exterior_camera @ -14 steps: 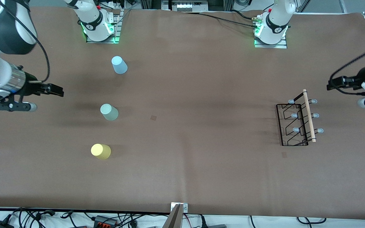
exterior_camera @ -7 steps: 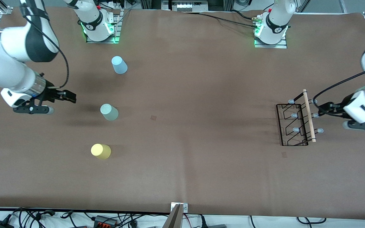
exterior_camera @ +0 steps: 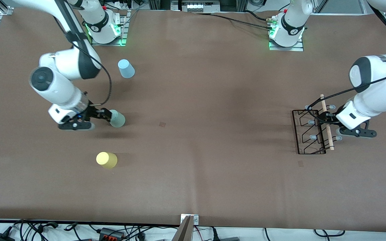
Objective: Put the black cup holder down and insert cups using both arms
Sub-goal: 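Grasp the teal cup with the right gripper while the left gripper grasps the rack handle, then carry the rack with the left gripper toward the table middle and set it down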
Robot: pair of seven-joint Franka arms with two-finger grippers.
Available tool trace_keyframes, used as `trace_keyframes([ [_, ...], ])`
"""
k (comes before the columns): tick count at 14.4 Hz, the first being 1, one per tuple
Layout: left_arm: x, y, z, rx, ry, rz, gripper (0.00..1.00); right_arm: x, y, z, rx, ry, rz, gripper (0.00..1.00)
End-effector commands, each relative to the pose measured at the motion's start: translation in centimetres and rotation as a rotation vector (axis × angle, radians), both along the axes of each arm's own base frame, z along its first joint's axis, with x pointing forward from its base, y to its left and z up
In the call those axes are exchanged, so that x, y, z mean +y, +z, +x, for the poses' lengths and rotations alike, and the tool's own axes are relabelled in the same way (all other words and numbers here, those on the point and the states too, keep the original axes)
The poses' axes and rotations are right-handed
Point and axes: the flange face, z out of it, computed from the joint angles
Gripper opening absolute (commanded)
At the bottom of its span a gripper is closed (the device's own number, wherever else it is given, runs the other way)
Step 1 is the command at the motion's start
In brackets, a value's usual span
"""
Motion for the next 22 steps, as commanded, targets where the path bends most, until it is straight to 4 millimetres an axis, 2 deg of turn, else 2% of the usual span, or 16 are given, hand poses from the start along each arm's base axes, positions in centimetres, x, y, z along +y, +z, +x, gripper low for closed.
trace_keyframes([
  [1, -0.1, 0.7, -0.5, -0.018, -0.003, -0.001, 0.64, -0.2, -2.1, -0.9, -0.017, -0.008, 0.003, 1.00],
  [4, -0.3, 0.3, -0.6, -0.008, -0.007, -0.002, 0.32, -0.5, -5.1, -3.3, -0.038, -0.009, 0.008, 1.00],
  [6, -0.4, 0.2, -0.6, -0.003, -0.010, -0.002, 0.17, -0.2, -5.8, -4.0, -0.029, -0.001, 0.006, 1.00],
  [8, -0.3, 0.3, -0.5, -0.005, -0.009, -0.002, 0.10, -0.1, -6.2, -4.3, -0.022, 0.002, 0.004, 1.00],
  [9, -0.3, 0.4, -0.4, -0.008, -0.009, -0.002, 0.10, -0.1, -6.4, -4.3, -0.020, 0.002, 0.004, 1.00],
  [11, -0.4, 1.4, 0.0, -0.027, -0.018, 0.000, 0.10, 0.0, -6.9, -4.4, -0.019, 0.003, 0.005, 1.00],
  [12, -0.7, 2.7, 0.4, -0.049, -0.024, 0.002, 0.10, 0.4, -7.1, -4.5, -0.016, 0.011, 0.005, 1.00],
  [15, -4.6, 8.1, 2.3, -0.027, -0.076, -0.012, 0.08, 1.0, -7.7, -4.8, -0.003, 0.019, 0.004, 1.00],
  [18, -11.1, 12.2, 2.8, -0.019, -0.071, -0.034, 0.08, 1.1, -8.1, -4.9, 0.003, 0.024, 0.003, 1.00],
  [20, -17.0, 13.5, 2.3, -0.026, -0.059, -0.057, 0.08, 1.0, -8.1, -4.9, 0.004, 0.022, 0.002, 1.00],
  [22, -21.8, 13.5, 1.2, -0.019, -0.036, -0.075, 0.08, 1.0, -8.1, -4.9, 0.004, 0.022, 0.002, 1.00],
])
